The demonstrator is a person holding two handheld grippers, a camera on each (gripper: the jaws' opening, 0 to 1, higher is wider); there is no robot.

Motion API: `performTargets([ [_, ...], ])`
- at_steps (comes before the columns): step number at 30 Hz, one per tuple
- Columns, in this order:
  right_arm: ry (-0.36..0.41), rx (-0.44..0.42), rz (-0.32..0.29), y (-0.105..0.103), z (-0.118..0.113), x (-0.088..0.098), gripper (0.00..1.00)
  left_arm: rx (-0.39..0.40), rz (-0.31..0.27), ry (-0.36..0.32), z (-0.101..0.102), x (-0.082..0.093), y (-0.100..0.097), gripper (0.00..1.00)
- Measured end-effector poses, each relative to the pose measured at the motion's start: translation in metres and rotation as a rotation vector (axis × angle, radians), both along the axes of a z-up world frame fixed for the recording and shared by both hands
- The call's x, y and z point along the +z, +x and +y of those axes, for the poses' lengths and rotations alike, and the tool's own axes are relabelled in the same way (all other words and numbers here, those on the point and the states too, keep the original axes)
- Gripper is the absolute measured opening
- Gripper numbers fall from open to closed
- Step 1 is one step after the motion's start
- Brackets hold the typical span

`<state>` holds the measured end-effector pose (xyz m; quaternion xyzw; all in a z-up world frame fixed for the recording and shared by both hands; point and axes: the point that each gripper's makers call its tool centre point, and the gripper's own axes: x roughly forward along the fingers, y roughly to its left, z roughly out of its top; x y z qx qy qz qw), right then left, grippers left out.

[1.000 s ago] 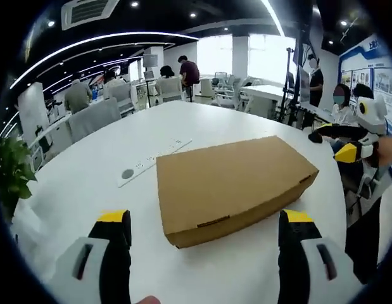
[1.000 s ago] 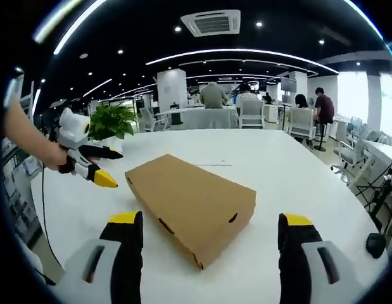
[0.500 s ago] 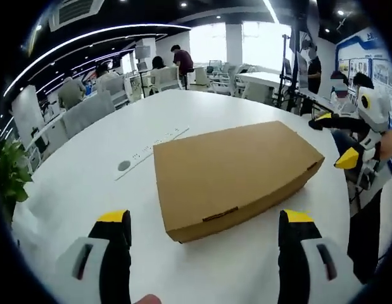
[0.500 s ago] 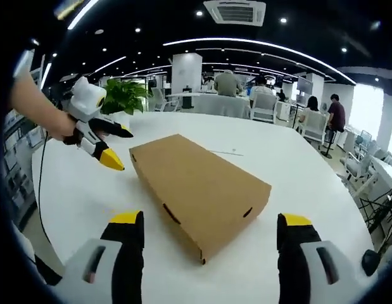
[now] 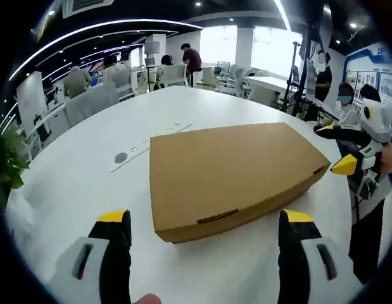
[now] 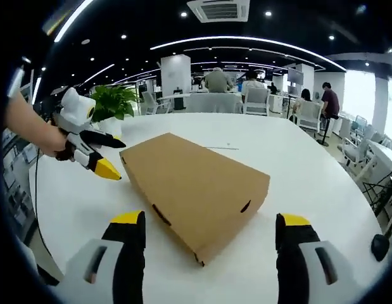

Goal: Operate the shoe box by opening the lid, removing the specified soft item, and placing it in the target area until the item is outside and the box remains undamaged.

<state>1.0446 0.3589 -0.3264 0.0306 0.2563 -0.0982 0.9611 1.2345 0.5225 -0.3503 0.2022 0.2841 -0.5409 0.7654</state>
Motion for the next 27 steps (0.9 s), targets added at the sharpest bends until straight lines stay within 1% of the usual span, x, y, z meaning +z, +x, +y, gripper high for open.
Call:
performTargets([
  [1, 0.005, -0.003, 0.001, -0.002, -0.001, 0.000, 0.86, 0.014, 0.000, -0.009, -0.001, 0.004, 0.002, 0.99],
  [2, 0.049, -0.014, -0.019, -0.001, 0.001, 0.000, 0.84, 0.032, 0.003, -0.015, 0.000, 0.007, 0.004, 0.99],
  [3, 0.137, -0.030, -0.022, -0.002, 0.006, -0.002, 0.80, 0.076, 0.044, -0.053, 0.000, 0.009, 0.008, 0.99],
  [4, 0.130, -0.039, -0.010, -0.005, 0.005, -0.003, 0.77, 0.093, 0.067, -0.077, -0.001, 0.010, 0.009, 0.99],
  [5, 0.103, -0.037, -0.011, -0.007, 0.003, -0.001, 0.76, 0.113, 0.068, -0.091, 0.000, 0.011, 0.014, 0.99],
  [6, 0.090, -0.037, -0.015, -0.008, 0.004, 0.000, 0.76, 0.107, 0.054, -0.081, 0.004, 0.010, 0.018, 0.99],
  [8, 0.091, -0.025, -0.012, -0.008, 0.008, -0.003, 0.78, 0.093, 0.048, -0.063, 0.000, 0.007, 0.015, 0.99],
  [10, 0.080, -0.013, 0.010, -0.010, 0.010, -0.008, 0.78, 0.064, 0.040, -0.030, 0.002, 0.000, 0.012, 0.99],
  [11, 0.071, -0.003, 0.035, -0.010, 0.012, -0.013, 0.78, 0.053, 0.041, -0.022, 0.002, -0.002, 0.011, 0.99],
  [12, 0.063, 0.007, 0.052, -0.009, 0.013, -0.016, 0.78, 0.045, 0.041, -0.004, 0.005, -0.011, 0.011, 0.99],
  [14, 0.030, 0.032, 0.061, -0.003, 0.016, -0.018, 0.79, 0.034, 0.044, 0.008, 0.003, -0.013, 0.007, 0.99],
  [15, 0.011, 0.035, 0.068, 0.001, 0.015, -0.019, 0.80, 0.033, 0.045, 0.010, 0.003, -0.014, 0.007, 0.99],
  [16, 0.010, 0.035, 0.069, 0.002, 0.015, -0.019, 0.81, 0.021, 0.054, 0.015, 0.003, -0.019, 0.005, 0.99],
  [17, 0.009, 0.038, 0.071, 0.003, 0.018, -0.019, 0.84, 0.008, 0.053, 0.022, 0.001, -0.019, 0.002, 0.99],
  [18, 0.008, 0.037, 0.077, 0.004, 0.018, -0.019, 0.88, 0.000, 0.050, 0.026, -0.001, -0.018, 0.001, 0.99],
  [20, 0.020, 0.043, 0.083, 0.006, 0.020, -0.021, 0.94, -0.029, 0.033, 0.042, -0.001, -0.021, -0.001, 0.99],
  [21, 0.035, 0.047, 0.076, 0.008, 0.023, -0.021, 0.98, -0.058, 0.020, 0.046, -0.004, -0.019, -0.003, 0.99],
  [22, 0.043, 0.051, 0.082, 0.008, 0.026, -0.023, 0.99, -0.093, -0.009, 0.054, -0.006, -0.017, -0.004, 0.99],
  [23, 0.033, 0.056, 0.102, 0.007, 0.026, -0.026, 0.99, -0.110, -0.033, 0.068, -0.006, -0.017, -0.004, 0.99],
  [24, 0.013, 0.062, 0.128, 0.004, 0.027, -0.028, 0.99, -0.115, -0.034, 0.067, -0.007, -0.017, -0.005, 0.99],
  [25, 0.022, 0.065, 0.126, 0.004, 0.029, -0.027, 0.99, -0.114, -0.029, 0.058, -0.007, -0.018, -0.002, 0.99],
  [27, 0.018, 0.064, 0.127, 0.003, 0.029, -0.027, 0.99, -0.107, -0.025, 0.067, -0.004, -0.020, 0.003, 1.00],
])
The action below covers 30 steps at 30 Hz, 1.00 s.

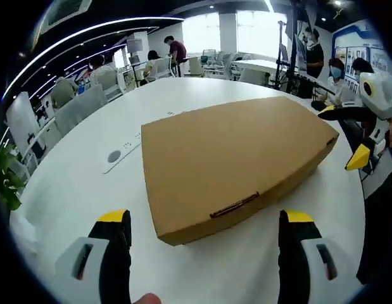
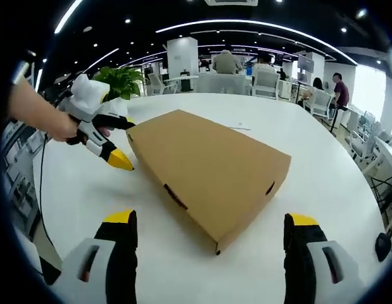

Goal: Operate the shoe box by opening the lid, removing the specified soft item, and placing it in the target area until the item is outside and the box remains undamaged.

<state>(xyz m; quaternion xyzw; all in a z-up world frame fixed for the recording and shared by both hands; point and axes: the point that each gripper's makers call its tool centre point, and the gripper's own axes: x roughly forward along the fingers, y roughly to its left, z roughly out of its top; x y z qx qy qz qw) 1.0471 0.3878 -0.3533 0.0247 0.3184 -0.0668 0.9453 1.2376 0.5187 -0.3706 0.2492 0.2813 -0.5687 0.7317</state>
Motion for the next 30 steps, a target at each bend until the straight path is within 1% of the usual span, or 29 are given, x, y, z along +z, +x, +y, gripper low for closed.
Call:
performTargets([
  [1, -0.001, 0.000, 0.005, -0.001, 0.000, -0.001, 0.98, 0.020, 0.014, 0.005, 0.002, -0.001, 0.001, 1.00],
  [3, -0.005, 0.004, 0.013, -0.002, 0.000, -0.003, 0.98, 0.047, 0.027, 0.027, 0.008, -0.006, 0.011, 1.00],
  [5, -0.007, 0.014, 0.014, -0.001, 0.001, -0.004, 0.96, 0.052, 0.032, 0.013, 0.007, -0.003, 0.010, 1.00],
  [7, -0.013, 0.028, 0.002, 0.002, 0.002, -0.004, 0.91, 0.065, 0.060, -0.013, 0.005, -0.001, 0.013, 1.00],
  [8, -0.009, 0.021, -0.001, 0.003, 0.001, -0.003, 0.85, 0.062, 0.057, -0.023, 0.004, -0.001, 0.016, 1.00],
  [9, -0.007, 0.010, -0.019, 0.005, -0.001, -0.002, 0.82, 0.064, 0.052, -0.028, 0.003, 0.000, 0.017, 1.00],
  [10, -0.016, 0.003, -0.014, 0.006, -0.003, -0.002, 0.81, 0.069, 0.053, -0.034, 0.003, 0.000, 0.017, 1.00],
  [11, -0.024, -0.008, -0.010, 0.008, -0.005, -0.001, 0.82, 0.085, 0.069, -0.045, 0.001, 0.000, 0.017, 1.00],
  [12, -0.024, 0.002, -0.020, 0.010, -0.002, 0.001, 0.83, 0.083, 0.073, -0.044, 0.000, 0.000, 0.016, 1.00],
  [13, -0.026, 0.021, -0.030, 0.013, 0.001, 0.003, 0.86, 0.083, 0.071, -0.039, 0.000, -0.001, 0.015, 1.00],
  [14, -0.049, 0.052, -0.028, 0.016, 0.004, 0.003, 0.92, 0.075, 0.062, -0.034, 0.000, -0.001, 0.015, 1.00],
  [15, -0.061, 0.058, -0.009, 0.014, 0.005, 0.002, 0.95, 0.058, 0.047, -0.037, -0.002, 0.001, 0.011, 1.00],
  [16, -0.067, 0.045, 0.013, 0.012, 0.004, 0.001, 0.96, 0.051, 0.051, -0.043, -0.003, 0.001, 0.010, 1.00],
  [17, -0.061, 0.029, 0.028, 0.010, 0.002, -0.002, 0.98, 0.047, 0.050, -0.048, -0.002, 0.002, 0.010, 1.00],
  [18, -0.029, -0.004, 0.072, 0.003, 0.001, -0.009, 0.97, 0.044, 0.040, -0.053, -0.002, 0.003, 0.010, 1.00],
  [19, -0.019, -0.008, 0.045, 0.004, 0.002, -0.008, 0.96, 0.035, 0.032, -0.068, -0.003, 0.004, 0.009, 1.00],
  [21, -0.024, -0.011, 0.036, 0.002, 0.000, -0.009, 0.95, 0.014, 0.037, -0.084, -0.006, 0.005, 0.007, 1.00],
  [22, -0.029, -0.013, 0.031, 0.002, -0.001, -0.009, 0.94, 0.003, 0.027, -0.089, -0.005, 0.006, 0.008, 1.00],
  [23, -0.028, -0.016, 0.030, 0.001, -0.001, -0.009, 0.92, 0.000, 0.034, -0.100, -0.006, 0.008, 0.007, 1.00],
  [24, -0.014, -0.033, 0.026, 0.000, -0.003, -0.008, 0.91, -0.003, 0.053, -0.114, -0.008, 0.009, 0.003, 1.00],
  [25, 0.006, -0.049, 0.013, 0.001, -0.004, -0.007, 0.91, -0.003, 0.072, -0.111, -0.009, 0.008, -0.001, 1.00],
  [26, 0.015, -0.062, 0.003, 0.002, -0.007, -0.007, 0.90, -0.003, 0.076, -0.107, -0.009, 0.007, -0.001, 1.00],
  [27, 0.023, -0.063, 0.006, 0.003, -0.007, -0.008, 0.89, 0.009, 0.080, -0.082, -0.008, 0.002, 0.000, 1.00],
  [28, 0.057, -0.065, 0.004, 0.004, -0.004, -0.009, 0.87, 0.013, 0.073, -0.072, -0.007, 0.000, 0.002, 1.00],
  [29, 0.118, -0.065, -0.017, 0.010, 0.002, -0.010, 0.86, 0.009, 0.067, -0.081, -0.008, 0.001, 0.002, 1.00],
  [30, 0.115, -0.070, -0.019, 0.012, 0.001, -0.010, 0.87, -0.003, 0.066, -0.087, -0.010, 0.001, 0.001, 1.00],
])
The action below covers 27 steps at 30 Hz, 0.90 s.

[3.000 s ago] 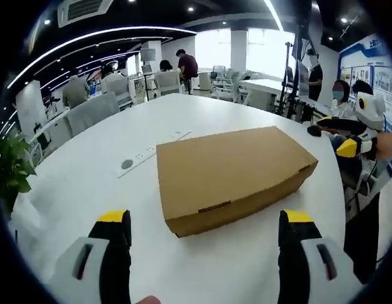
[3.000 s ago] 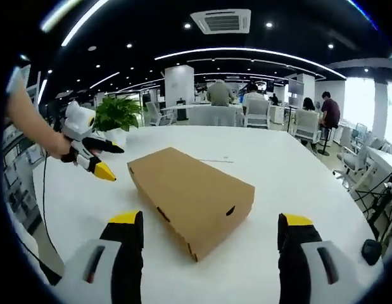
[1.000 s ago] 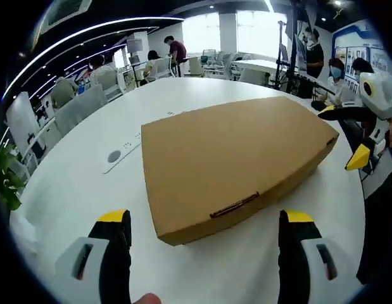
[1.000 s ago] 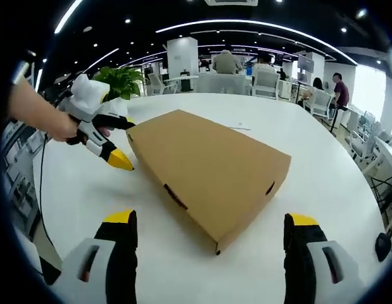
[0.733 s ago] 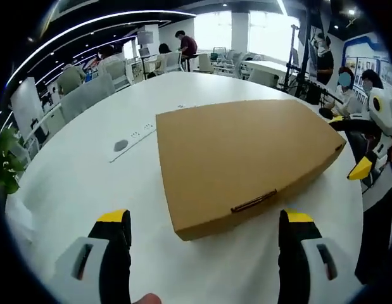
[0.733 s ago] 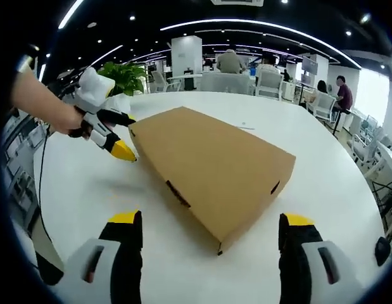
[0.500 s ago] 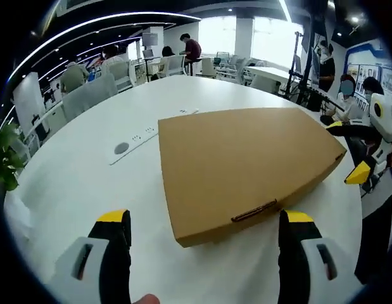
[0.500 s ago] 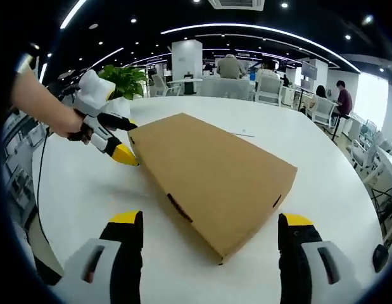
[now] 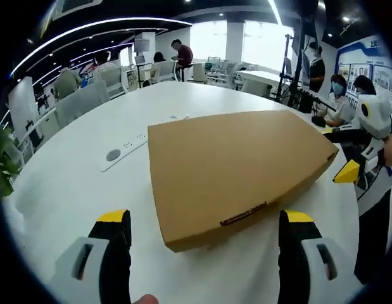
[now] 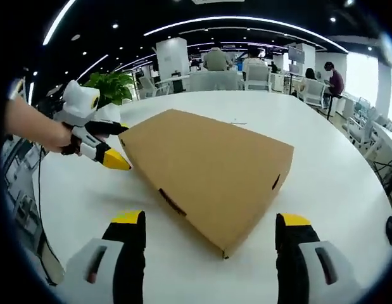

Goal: Operate the shoe box by opening the lid, removing the specified soft item, and placing it in the target area until the item is outside and the box remains undamaged.

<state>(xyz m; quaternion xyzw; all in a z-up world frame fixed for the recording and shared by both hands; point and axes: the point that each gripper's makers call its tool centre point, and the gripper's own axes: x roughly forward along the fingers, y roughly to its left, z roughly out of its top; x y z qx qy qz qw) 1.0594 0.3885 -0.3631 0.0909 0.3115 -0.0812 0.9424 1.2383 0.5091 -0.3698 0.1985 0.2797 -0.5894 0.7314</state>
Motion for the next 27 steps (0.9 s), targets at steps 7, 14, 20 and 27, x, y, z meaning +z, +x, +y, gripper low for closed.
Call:
performTargets([
  [7, -0.066, -0.001, -0.011, 0.013, -0.001, 0.001, 0.87, -0.046, -0.074, 0.022, -0.001, 0.003, 0.000, 0.99],
  [14, -0.123, 0.056, 0.092, 0.006, 0.004, -0.013, 1.00, -0.055, -0.070, 0.013, -0.008, 0.002, -0.001, 0.99],
  [20, -0.097, 0.029, 0.072, 0.010, -0.004, -0.009, 0.96, -0.059, -0.047, 0.012, -0.012, 0.000, -0.006, 0.99],
  [27, -0.145, 0.034, 0.116, 0.013, -0.002, -0.015, 0.87, -0.086, -0.072, 0.047, -0.006, -0.002, -0.013, 0.83],
])
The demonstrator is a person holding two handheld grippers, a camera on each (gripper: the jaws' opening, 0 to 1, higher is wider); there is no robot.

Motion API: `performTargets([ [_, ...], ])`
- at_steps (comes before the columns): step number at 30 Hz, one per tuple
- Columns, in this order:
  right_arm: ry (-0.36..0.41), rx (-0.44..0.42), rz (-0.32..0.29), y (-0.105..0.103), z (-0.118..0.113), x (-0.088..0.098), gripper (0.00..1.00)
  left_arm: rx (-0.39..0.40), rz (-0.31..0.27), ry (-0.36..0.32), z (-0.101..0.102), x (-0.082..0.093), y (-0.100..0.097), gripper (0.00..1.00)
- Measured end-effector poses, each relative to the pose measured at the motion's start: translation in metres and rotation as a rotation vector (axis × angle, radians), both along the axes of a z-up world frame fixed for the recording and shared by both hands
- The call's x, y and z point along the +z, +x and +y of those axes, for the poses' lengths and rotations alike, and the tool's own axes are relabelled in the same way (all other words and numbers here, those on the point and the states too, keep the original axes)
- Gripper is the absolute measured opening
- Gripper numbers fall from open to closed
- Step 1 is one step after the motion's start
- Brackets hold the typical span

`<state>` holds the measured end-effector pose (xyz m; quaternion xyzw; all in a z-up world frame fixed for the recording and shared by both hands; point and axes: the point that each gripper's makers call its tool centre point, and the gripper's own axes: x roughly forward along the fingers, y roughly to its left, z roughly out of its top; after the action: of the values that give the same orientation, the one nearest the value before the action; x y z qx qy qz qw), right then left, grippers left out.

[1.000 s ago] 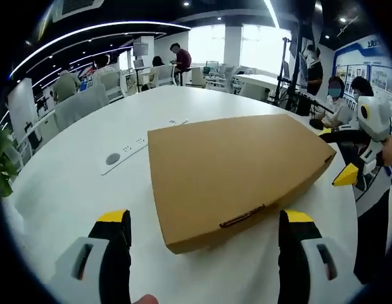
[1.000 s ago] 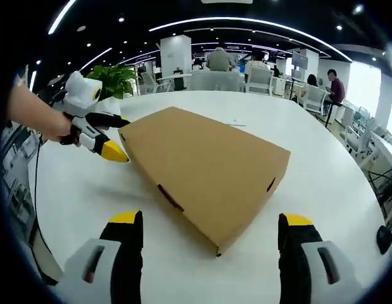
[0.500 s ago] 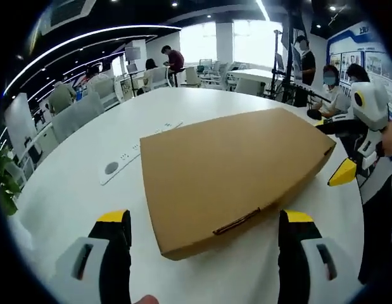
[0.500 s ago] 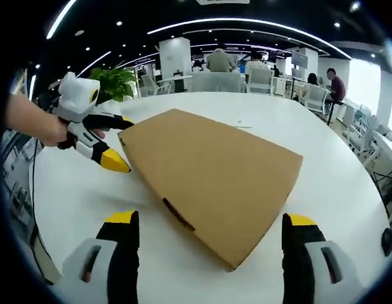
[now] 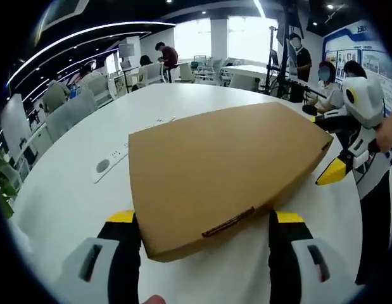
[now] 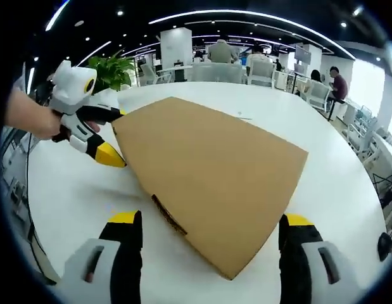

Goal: Operate the shoe box by opening the lid, removing the specified soft item, and placing it in the target area until the item is outside and the box remains undamaged.

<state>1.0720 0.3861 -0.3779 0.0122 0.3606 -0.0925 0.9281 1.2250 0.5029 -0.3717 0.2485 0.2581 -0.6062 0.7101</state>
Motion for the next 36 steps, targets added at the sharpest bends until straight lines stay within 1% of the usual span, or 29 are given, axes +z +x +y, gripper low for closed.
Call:
performTargets([
  [1, -0.011, -0.014, 0.010, -0.002, -0.003, 0.002, 0.82, 0.000, 0.007, -0.004, 0.000, 0.001, 0.000, 0.82],
  [2, -0.002, -0.028, -0.004, -0.002, -0.005, 0.004, 0.80, 0.001, 0.009, -0.006, 0.000, 0.001, 0.000, 0.82],
  [3, 0.018, -0.038, -0.013, 0.000, -0.006, 0.004, 0.80, 0.000, 0.010, -0.006, 0.001, 0.000, 0.002, 0.81],
  [4, 0.025, -0.037, 0.000, -0.001, -0.005, 0.003, 0.81, 0.001, 0.013, -0.004, 0.001, 0.000, 0.003, 0.80],
  [5, 0.004, -0.028, 0.005, 0.000, -0.005, 0.004, 0.82, 0.001, 0.013, -0.003, 0.001, 0.000, 0.003, 0.80],
  [6, -0.050, 0.000, -0.007, 0.006, -0.008, 0.008, 0.85, 0.003, 0.014, -0.003, 0.000, 0.000, 0.003, 0.80],
  [7, -0.040, 0.004, -0.030, 0.010, -0.005, 0.010, 0.89, 0.003, 0.015, -0.001, 0.000, -0.001, 0.003, 0.80],
  [8, -0.002, 0.007, -0.022, 0.011, -0.001, 0.009, 0.94, 0.004, 0.015, 0.001, 0.000, -0.001, 0.004, 0.80],
  [9, 0.010, 0.004, -0.029, 0.013, 0.001, 0.010, 0.97, 0.004, 0.016, 0.001, 0.000, 0.000, 0.003, 0.80],
  [11, 0.024, -0.033, -0.023, 0.015, -0.006, 0.009, 0.94, 0.008, 0.024, 0.000, 0.000, 0.000, 0.003, 0.80],
  [12, 0.068, -0.058, -0.037, 0.015, -0.005, 0.010, 0.94, 0.010, 0.031, 0.001, 0.000, -0.001, 0.004, 0.80],
  [13, 0.087, -0.048, -0.029, 0.015, -0.003, 0.009, 0.95, 0.011, 0.033, 0.002, 0.000, -0.001, 0.003, 0.80],
  [15, 0.070, -0.042, -0.026, 0.017, -0.005, 0.006, 0.94, 0.016, 0.042, 0.007, 0.001, -0.001, 0.003, 0.80],
  [17, 0.088, -0.045, -0.042, 0.016, -0.006, 0.004, 0.94, 0.019, 0.045, 0.008, 0.001, -0.002, 0.003, 0.80],
  [18, 0.151, -0.064, -0.054, 0.014, -0.003, 0.001, 0.94, 0.024, 0.046, 0.014, 0.001, -0.002, 0.003, 0.80],
  [19, 0.177, -0.072, -0.040, 0.012, -0.001, -0.001, 0.93, 0.028, 0.047, 0.021, 0.000, -0.002, 0.003, 0.80],
  [20, 0.143, -0.053, -0.034, 0.012, -0.005, -0.002, 0.91, 0.031, 0.048, 0.023, 0.000, -0.002, 0.002, 0.80],
  [21, 0.101, -0.029, 0.011, 0.009, -0.006, -0.004, 0.90, 0.035, 0.049, 0.030, 0.000, -0.002, 0.002, 0.80],
  [23, 0.113, -0.044, 0.007, 0.013, -0.004, -0.005, 0.90, 0.038, 0.051, 0.031, 0.001, -0.003, 0.002, 0.79],
  [27, 0.074, -0.033, 0.032, 0.012, -0.006, -0.007, 0.92, 0.049, 0.055, 0.033, 0.002, 0.000, -0.003, 0.79],
  [31, 0.065, -0.020, 0.004, 0.013, -0.009, -0.006, 0.92, 0.070, 0.051, 0.023, 0.003, 0.000, -0.004, 0.79],
  [33, 0.068, -0.015, 0.009, 0.012, -0.008, -0.003, 0.92, 0.074, 0.049, 0.019, 0.003, 0.001, -0.005, 0.79],
  [36, 0.069, -0.008, 0.013, 0.013, -0.009, -0.003, 0.91, 0.084, 0.044, 0.005, 0.002, 0.001, -0.003, 0.80],
])
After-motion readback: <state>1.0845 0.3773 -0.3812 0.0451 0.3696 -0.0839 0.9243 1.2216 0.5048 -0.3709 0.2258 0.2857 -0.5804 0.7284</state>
